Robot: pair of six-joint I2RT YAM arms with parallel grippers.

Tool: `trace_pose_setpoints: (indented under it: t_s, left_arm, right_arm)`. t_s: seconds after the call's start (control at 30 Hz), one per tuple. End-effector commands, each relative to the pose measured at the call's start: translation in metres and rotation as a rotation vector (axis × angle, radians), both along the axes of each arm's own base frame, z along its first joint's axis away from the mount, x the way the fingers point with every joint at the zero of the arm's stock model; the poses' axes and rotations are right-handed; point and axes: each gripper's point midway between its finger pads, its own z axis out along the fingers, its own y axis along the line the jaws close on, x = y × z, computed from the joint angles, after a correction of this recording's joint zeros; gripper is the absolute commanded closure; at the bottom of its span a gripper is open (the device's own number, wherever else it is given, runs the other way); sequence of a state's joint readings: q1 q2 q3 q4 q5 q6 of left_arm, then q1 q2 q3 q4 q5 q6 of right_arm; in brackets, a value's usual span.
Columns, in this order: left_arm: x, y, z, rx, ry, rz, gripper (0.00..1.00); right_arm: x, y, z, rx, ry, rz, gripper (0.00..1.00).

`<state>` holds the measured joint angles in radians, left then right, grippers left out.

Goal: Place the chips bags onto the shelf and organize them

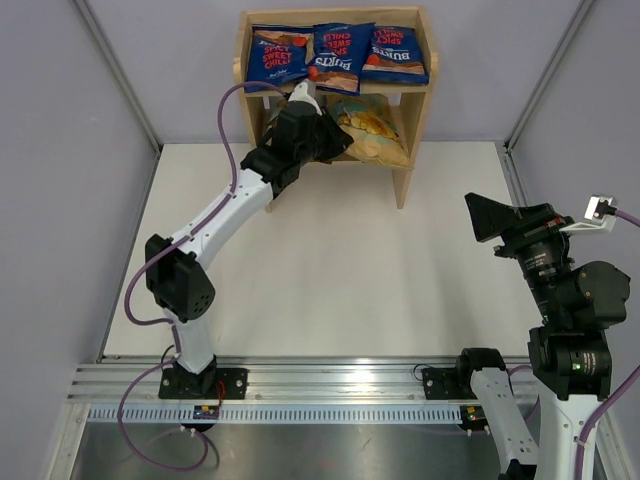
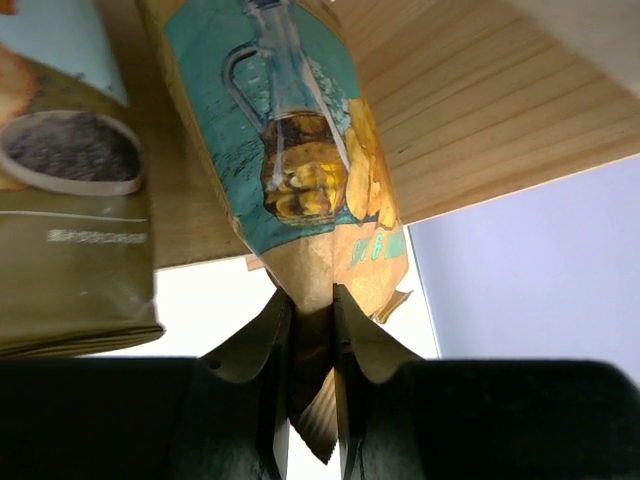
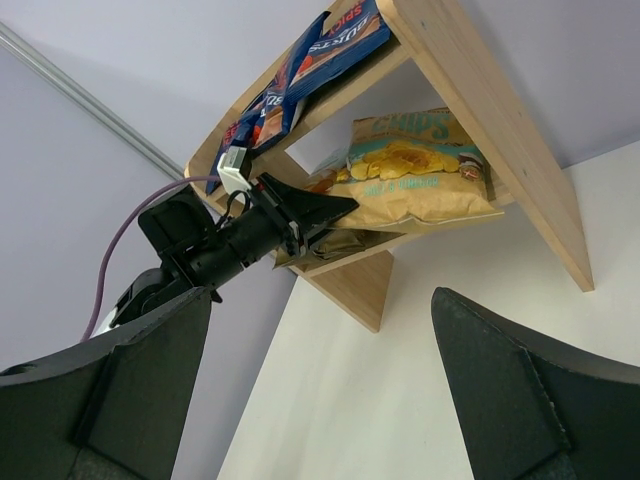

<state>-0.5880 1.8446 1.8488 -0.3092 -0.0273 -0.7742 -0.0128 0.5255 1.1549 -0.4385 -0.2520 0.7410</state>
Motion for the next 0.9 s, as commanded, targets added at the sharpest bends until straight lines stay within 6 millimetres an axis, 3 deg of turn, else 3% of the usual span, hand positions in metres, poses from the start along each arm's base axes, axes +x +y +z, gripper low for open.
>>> trace_pose_setpoints:
  t_s: [0.0,0.33,0.4,0.47,0.67,0.87]
  left_arm:
    - [0.024,-0.009,0.031,-0.048,-0.109,0.008,0.8]
    - [0.029,-0.013,0.016,0.009,-0.092,-0.011,0.66]
    - [0.029,-0.009,0.01,0.029,-0.081,0.003,0.53]
    - [0.026,-0.003,0.008,0.046,-0.074,0.016,0.46]
    - [0.015,0.03,0.002,0.139,-0.068,0.119,0.42]
    - [0.006,0.05,0.006,0.216,-0.075,0.154,0.26]
  right_arm:
    - [-0.005,0.004,0.007,-0.007,-0.031,0.024,0.01]
    - [-0.008,0.003,0.009,-0.015,-0.038,0.019,0.0]
    - [-0.006,0.004,0.007,-0.012,-0.029,0.021,0.0]
    - [-0.006,0.004,0.006,-0.01,-0.027,0.023,0.01]
    - [-0.006,0.005,0.007,-0.012,-0.03,0.026,0.0]
    - [-0.003,0.004,0.002,-0.019,-0.017,0.023,0.01]
